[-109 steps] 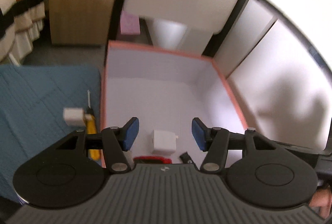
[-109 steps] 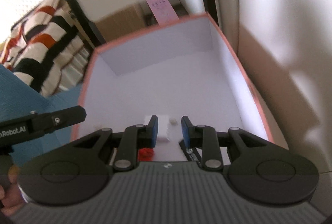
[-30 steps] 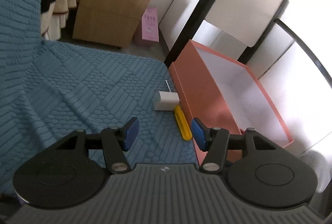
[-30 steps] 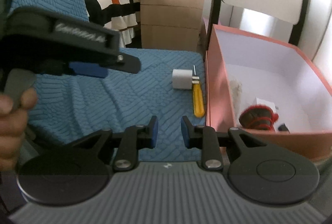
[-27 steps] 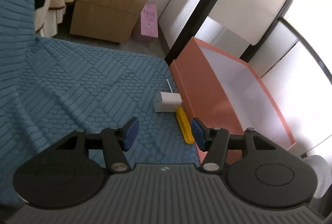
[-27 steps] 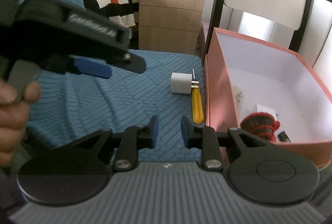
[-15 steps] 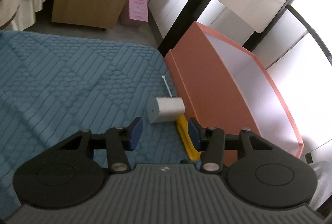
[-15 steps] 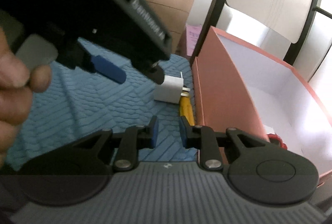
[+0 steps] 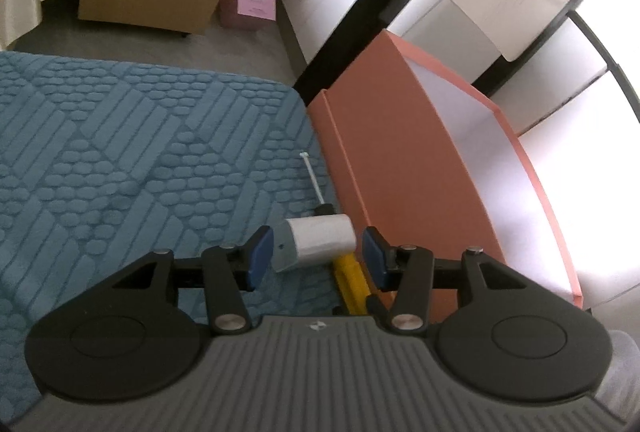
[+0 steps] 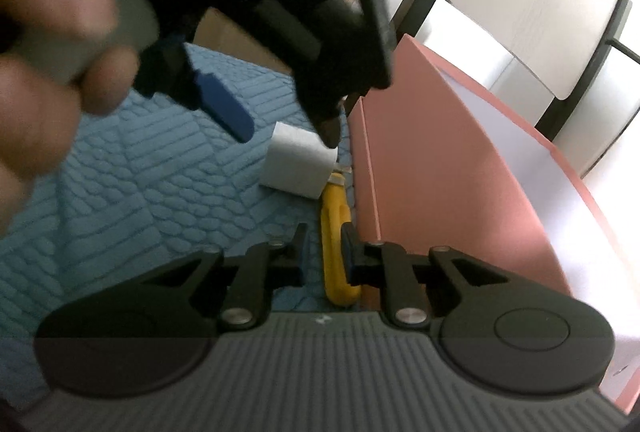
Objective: Organize rigid objects
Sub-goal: 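Grasp the white wall charger with the left gripper while the right grasps the yellow screwdriver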
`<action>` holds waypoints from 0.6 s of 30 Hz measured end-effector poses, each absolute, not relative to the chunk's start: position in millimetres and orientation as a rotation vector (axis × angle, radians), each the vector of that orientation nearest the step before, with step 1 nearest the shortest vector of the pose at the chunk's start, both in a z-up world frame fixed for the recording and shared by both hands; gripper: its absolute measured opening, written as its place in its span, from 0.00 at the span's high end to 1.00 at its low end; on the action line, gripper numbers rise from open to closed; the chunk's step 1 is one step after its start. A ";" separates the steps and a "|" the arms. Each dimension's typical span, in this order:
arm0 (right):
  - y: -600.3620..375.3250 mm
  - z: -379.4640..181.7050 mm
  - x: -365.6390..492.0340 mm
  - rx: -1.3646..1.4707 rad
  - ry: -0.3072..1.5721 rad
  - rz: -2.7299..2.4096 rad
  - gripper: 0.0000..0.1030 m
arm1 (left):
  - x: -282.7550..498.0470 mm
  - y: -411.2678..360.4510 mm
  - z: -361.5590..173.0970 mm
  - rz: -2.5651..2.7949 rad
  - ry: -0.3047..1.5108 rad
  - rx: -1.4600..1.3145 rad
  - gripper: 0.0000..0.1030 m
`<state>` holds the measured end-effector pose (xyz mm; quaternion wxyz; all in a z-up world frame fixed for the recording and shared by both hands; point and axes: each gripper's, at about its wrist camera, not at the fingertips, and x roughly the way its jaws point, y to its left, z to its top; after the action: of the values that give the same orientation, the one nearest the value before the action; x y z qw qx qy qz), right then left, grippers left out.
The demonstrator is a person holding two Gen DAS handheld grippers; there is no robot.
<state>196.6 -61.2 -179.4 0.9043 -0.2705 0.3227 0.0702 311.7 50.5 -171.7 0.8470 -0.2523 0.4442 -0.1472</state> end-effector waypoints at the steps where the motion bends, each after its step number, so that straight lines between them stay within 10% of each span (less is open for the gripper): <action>1: -60.6 -179.3 197.5 -0.566 0.665 0.145 0.83 | 313.1 48.2 -170.9 -0.313 0.940 -0.517 0.47; 18: -60.7 -177.4 201.1 -0.606 0.694 0.157 0.92 | 321.2 27.9 -167.9 -0.296 0.972 -0.356 0.51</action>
<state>201.1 -60.7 -177.4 0.8927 -0.2922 0.3347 0.0756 321.2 27.9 -167.9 0.8585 -0.1697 0.4629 -0.1410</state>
